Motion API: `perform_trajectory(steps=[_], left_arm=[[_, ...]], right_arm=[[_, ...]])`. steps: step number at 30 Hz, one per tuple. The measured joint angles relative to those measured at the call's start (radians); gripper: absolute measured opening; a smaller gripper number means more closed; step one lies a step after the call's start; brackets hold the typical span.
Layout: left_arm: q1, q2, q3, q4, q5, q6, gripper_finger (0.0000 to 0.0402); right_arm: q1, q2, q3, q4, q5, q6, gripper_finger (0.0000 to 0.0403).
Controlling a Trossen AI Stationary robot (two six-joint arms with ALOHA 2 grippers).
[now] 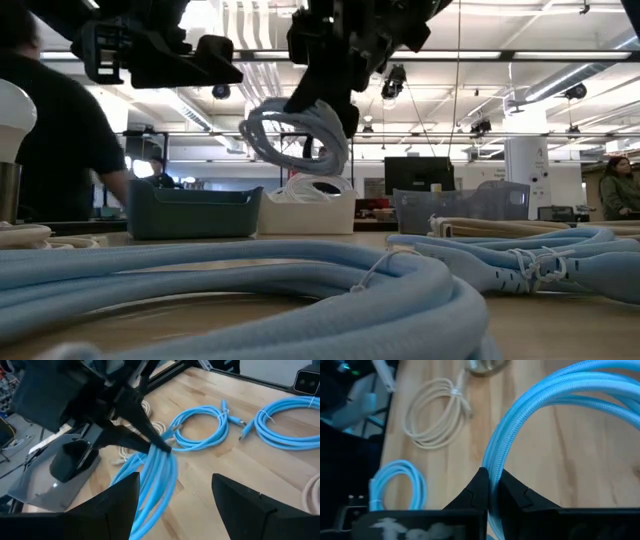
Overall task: Sort HDMI cables
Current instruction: Put the top left blue HDMI cable into the blue bin
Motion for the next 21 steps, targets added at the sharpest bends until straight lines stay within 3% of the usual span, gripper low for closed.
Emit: perform_trajectory(steps=[8, 21], left_arm=[[0.001, 0.048, 0.0, 0.026, -0.02, 0.003, 0.0252], [0.001, 0.094, 0.0, 0.09, -0.029, 0.013, 0.024]], right_arm=[[0.002, 0.0, -0.005, 0.106, -0.112, 0.003, 0.0015], [0.002, 0.0, -0.004, 0.193, -0.125, 0.0, 0.0025]])
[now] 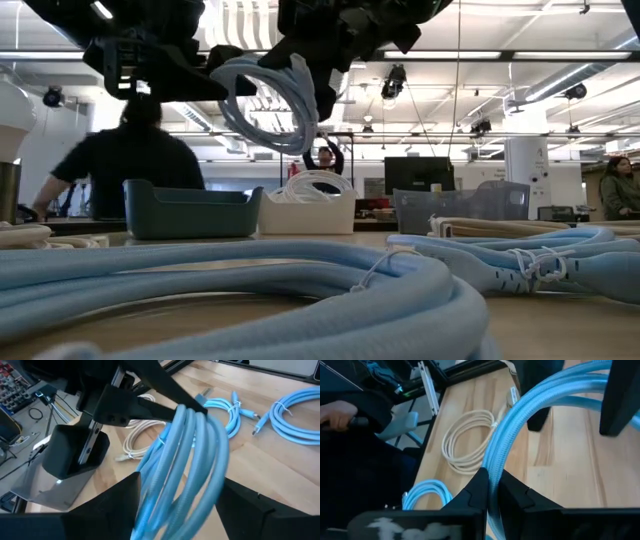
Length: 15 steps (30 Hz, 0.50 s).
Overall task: Sort HDMI cables
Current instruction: Put the top left blue HDMI cable into the blue bin
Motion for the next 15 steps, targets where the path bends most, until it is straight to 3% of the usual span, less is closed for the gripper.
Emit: perform_trajectory(steps=[15], left_arm=[[0.0, 0.005, 0.0, 0.022, -0.041, -0.016, 0.0069]], right_arm=[[0.0, 0.0, -0.01, 0.011, 0.004, -0.001, 0.0029]])
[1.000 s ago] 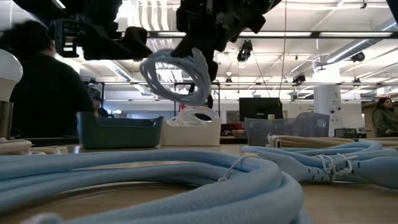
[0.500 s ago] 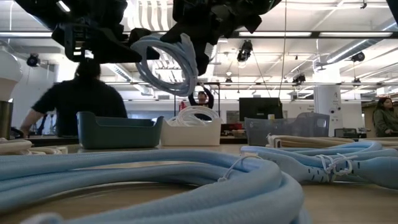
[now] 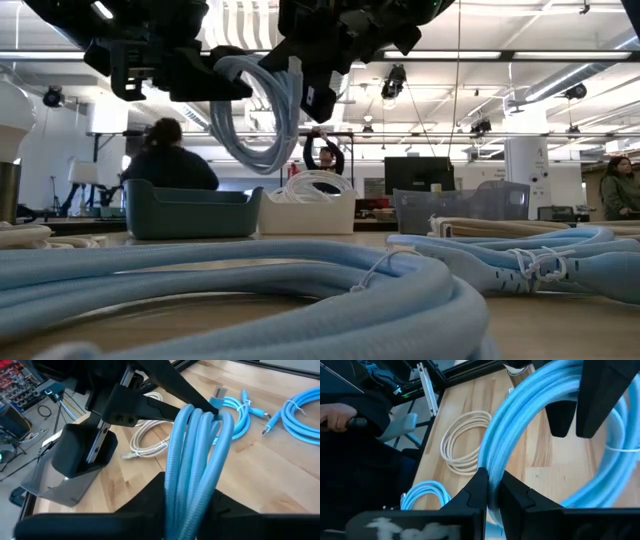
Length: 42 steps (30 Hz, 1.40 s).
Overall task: Sort HDMI cables
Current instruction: Put the top left blue HDMI cable into the blue bin
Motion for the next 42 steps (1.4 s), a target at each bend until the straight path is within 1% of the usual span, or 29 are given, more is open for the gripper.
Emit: perform_trajectory(steps=[4, 17, 21, 26, 33, 37, 42], left_arm=[[0.0, 0.0, 0.0, -0.002, -0.003, -0.002, 0.0053], [-0.001, 0.0, 0.0, -0.018, 0.013, -0.013, 0.0053], [0.0, 0.0, 0.0, -0.025, 0.013, -0.013, 0.0053], [-0.001, 0.0, 0.0, -0.024, 0.013, -0.014, 0.0053], [-0.001, 0.0, 0.0, -0.023, 0.014, -0.016, 0.0053], [-0.001, 0.0, 0.0, -0.021, 0.012, -0.018, 0.0053], [-0.002, 0.0, 0.0, -0.017, 0.017, -0.019, 0.0053]], right_arm=[[0.0, 0.0, 0.0, 0.0, 0.001, -0.002, 0.0029], [0.0, 0.0, -0.001, -0.006, 0.019, -0.031, 0.0029], [0.002, 0.0, -0.002, -0.013, 0.084, -0.102, 0.0029], [0.001, 0.0, -0.002, -0.013, 0.088, -0.171, 0.0029], [0.001, 0.0, -0.003, -0.008, 0.094, -0.132, 0.003], [0.004, 0.0, -0.003, -0.005, 0.1, -0.181, 0.0048], [0.012, 0.0, -0.002, 0.002, 0.114, -0.214, 0.009]])
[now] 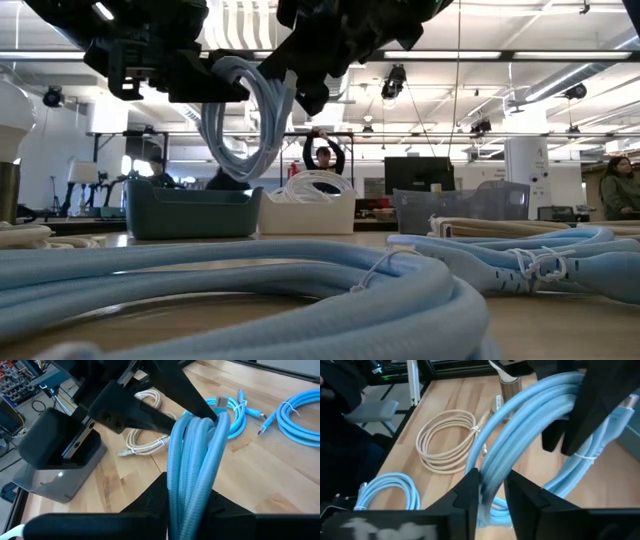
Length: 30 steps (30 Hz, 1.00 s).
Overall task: Sort HDMI cables
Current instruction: Put the top left blue HDMI cable into the blue bin
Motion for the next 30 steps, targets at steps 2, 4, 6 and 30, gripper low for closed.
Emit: perform_trajectory(steps=[2, 4, 6, 30], left_arm=[[0.0, 0.0, 0.0, 0.0, -0.001, 0.0, 0.0053], [0.0, 0.0, 0.0, 0.0, -0.002, 0.0, 0.0053], [0.0, 0.0, 0.0, 0.0, -0.01, 0.0, 0.0053], [0.007, -0.139, 0.159, -0.434, -0.802, -0.412, 0.0042]], right_arm=[[0.0, 0.0, 0.0, -0.003, 0.017, 0.01, 0.0108], [0.0, 0.0, 0.0, -0.012, 0.051, 0.028, 0.0127], [0.0, -0.004, 0.0, -0.037, 0.08, 0.034, 0.0144], [0.036, -0.228, -0.034, -0.3, 0.521, 0.094, 0.0173]])
